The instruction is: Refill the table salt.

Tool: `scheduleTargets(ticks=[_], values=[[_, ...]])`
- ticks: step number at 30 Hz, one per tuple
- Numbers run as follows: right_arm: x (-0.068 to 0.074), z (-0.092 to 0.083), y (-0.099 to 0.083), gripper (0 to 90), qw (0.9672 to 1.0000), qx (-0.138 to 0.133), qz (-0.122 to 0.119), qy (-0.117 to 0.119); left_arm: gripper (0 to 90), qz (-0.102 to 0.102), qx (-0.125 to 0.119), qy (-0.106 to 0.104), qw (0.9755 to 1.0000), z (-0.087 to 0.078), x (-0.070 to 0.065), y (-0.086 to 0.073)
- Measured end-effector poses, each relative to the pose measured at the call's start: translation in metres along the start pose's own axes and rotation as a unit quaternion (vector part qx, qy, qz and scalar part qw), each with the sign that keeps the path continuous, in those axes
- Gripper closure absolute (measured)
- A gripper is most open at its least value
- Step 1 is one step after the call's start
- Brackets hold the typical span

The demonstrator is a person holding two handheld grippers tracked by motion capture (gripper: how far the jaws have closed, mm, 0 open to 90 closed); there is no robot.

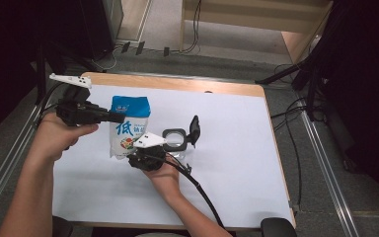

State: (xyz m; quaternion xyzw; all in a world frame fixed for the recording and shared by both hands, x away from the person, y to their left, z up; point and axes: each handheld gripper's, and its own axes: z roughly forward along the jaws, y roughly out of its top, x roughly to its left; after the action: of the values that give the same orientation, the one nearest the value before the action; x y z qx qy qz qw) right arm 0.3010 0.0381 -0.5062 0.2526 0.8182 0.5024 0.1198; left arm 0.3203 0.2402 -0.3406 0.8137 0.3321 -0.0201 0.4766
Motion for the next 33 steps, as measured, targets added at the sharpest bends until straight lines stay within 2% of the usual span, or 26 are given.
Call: scheduleTargets(ticks=[2, 4, 6, 10, 12, 13, 16, 24, 30, 33], values=[[0.001, -0.001, -0.004, 56.9, 1.0, 0.002, -0.001, 0.004, 90.0, 0.004, 0.005, 0.011, 0.9999, 0.007, 0.0, 0.001], [0.0, -0.002, -0.007, 55.2, 1.0, 0.005, -0.001, 0.008, 90.0, 0.002, 0.008, 0.005, 1.0, 0.014, -0.001, 0.002], [-0.001, -0.004, -0.01, 49.7, 0.9999, 0.006, -0.005, 0.01, 90.0, 0.004, 0.014, 0.006, 0.9999, 0.022, -0.003, 0.004], [0.001, -0.007, -0.016, 48.5, 0.9997, 0.016, -0.018, 0.001, 90.0, 0.001, 0.019, 0.001, 0.9998, 0.04, -0.001, 0.006], [0.002, -0.009, -0.018, 50.3, 0.9996, 0.018, -0.022, 0.002, 90.0, 0.0, 0.018, -0.003, 0.9998, 0.048, 0.001, 0.007], [0.002, -0.011, -0.019, 55.8, 0.9996, 0.014, -0.024, 0.008, 89.9, -0.001, 0.017, -0.005, 0.9998, 0.051, 0.001, 0.008], [0.003, -0.014, -0.021, 57.4, 0.9995, 0.01, -0.028, 0.015, 89.8, 0.0, 0.017, -0.015, 0.9997, 0.058, 0.001, 0.009], [0.001, -0.015, -0.024, 58.8, 0.9996, 0.012, 0.001, 0.024, 86.2, 0.007, 0.022, -0.012, 0.9997, 0.067, 0.002, 0.009], [0.0, -0.017, -0.023, 59.4, 0.9988, 0.007, 0.03, 0.039, 84.5, 0.002, 0.028, -0.013, 0.9995, 0.073, 0.004, 0.007], [0.001, -0.017, -0.023, 56.8, 0.9991, 0.006, 0.022, 0.037, 87.9, 0.003, 0.032, -0.003, 0.9995, 0.074, 0.005, 0.007]])
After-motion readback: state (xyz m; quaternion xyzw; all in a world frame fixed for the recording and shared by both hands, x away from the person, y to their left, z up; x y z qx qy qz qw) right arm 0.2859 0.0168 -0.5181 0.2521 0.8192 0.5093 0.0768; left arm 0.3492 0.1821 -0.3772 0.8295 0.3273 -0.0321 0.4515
